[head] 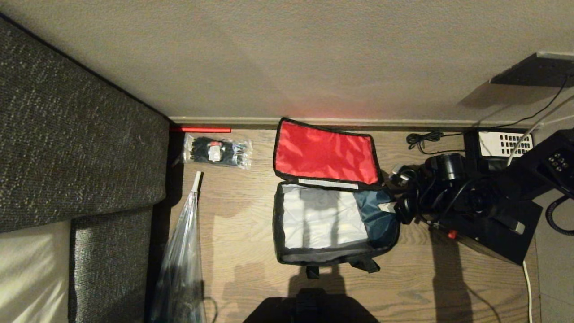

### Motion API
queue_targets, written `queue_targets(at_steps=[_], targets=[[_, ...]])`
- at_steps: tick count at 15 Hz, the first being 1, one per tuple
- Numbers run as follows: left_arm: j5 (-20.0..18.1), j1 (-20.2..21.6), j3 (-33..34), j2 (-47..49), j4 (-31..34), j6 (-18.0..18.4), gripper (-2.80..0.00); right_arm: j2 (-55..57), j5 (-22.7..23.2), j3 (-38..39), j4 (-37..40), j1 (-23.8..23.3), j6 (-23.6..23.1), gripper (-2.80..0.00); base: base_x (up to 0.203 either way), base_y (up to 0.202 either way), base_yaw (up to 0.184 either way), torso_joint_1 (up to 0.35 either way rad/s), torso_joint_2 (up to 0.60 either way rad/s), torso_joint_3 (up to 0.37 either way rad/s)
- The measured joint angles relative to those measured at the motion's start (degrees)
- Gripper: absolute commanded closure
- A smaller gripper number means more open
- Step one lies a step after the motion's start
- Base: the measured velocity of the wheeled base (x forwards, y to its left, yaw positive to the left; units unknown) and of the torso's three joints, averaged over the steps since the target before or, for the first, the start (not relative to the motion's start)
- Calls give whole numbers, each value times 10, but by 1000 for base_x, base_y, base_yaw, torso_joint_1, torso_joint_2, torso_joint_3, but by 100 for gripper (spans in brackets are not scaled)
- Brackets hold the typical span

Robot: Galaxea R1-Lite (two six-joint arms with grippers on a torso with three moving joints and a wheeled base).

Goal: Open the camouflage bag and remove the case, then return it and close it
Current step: Grip the handle again

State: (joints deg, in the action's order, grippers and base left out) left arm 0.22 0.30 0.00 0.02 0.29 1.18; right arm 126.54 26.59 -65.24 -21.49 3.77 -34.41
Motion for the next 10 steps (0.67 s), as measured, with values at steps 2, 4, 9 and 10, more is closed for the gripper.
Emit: queue_targets(at_steps=[2,4,9,10], targets=[[0,0,0,0,0,0,0,-3,0,1,2,-2,26,-280,0,0,0,0,0,0],[0,0,0,0,0,0,0,-22,-1,4,9,-6,77,-280,0,0,0,0,0,0],[0,0,0,0,0,0,0,-68,-2,-22,49,-12,253,-280,0,0,0,0,0,0],[0,0,0,0,0,0,0,-63,-3,-43,50,-12,288,-280,0,0,0,0,0,0]])
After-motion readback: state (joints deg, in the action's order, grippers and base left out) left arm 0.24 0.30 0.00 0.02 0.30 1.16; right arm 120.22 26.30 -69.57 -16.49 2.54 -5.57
